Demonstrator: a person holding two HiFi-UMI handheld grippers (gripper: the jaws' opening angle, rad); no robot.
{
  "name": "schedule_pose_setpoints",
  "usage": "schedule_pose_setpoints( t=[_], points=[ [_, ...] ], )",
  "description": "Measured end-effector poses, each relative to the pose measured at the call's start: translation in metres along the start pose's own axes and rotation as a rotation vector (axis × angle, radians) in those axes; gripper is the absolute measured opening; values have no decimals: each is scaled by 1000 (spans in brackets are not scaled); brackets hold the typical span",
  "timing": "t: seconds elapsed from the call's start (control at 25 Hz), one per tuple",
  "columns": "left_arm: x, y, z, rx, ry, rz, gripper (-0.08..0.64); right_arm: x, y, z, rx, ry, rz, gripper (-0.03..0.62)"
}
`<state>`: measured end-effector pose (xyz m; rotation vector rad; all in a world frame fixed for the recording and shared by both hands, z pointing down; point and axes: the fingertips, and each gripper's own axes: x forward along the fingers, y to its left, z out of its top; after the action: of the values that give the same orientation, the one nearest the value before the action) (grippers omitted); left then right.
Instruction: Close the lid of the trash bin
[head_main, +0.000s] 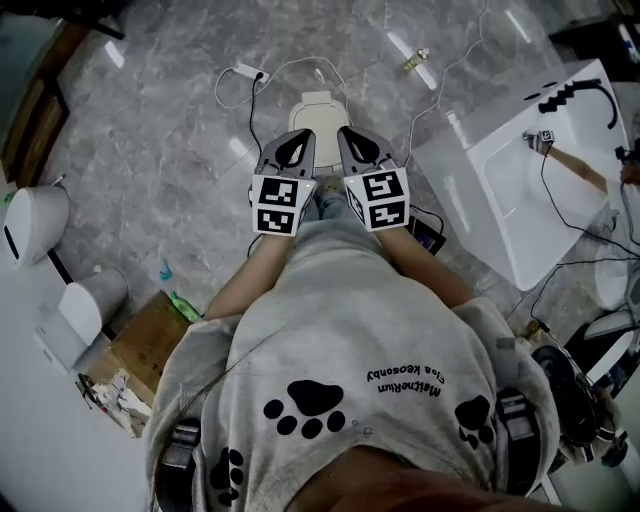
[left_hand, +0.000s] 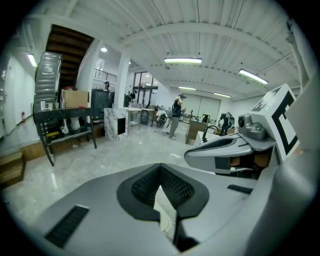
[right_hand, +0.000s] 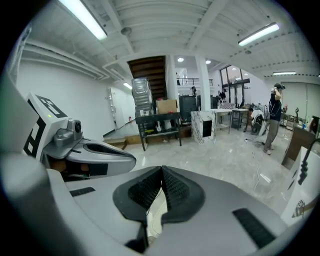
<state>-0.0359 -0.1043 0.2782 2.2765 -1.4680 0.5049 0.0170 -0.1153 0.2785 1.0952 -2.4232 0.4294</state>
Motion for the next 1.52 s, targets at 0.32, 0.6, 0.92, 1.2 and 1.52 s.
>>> schedule_pose_setpoints(
  t=[0.32,0.6,0.92,1.2,1.52],
  points=[
    [-59,-15,44,97,-137,41,20,-68,9,43,-51,-169,-52,32],
    [-96,-31,78,67,-255,22,20,-110,22,74,-88,-288,-73,32],
    [-111,-41,74,131,-263,43,20,-119,26,71,-107,-297,-79,32],
    [-102,-44,69,127,-258,32,20,-116,25,70,-122,-307,-67,32],
    [-98,-44,67,111,-269,40,20,-115,17,62,-140,-299,-65,32]
  ],
)
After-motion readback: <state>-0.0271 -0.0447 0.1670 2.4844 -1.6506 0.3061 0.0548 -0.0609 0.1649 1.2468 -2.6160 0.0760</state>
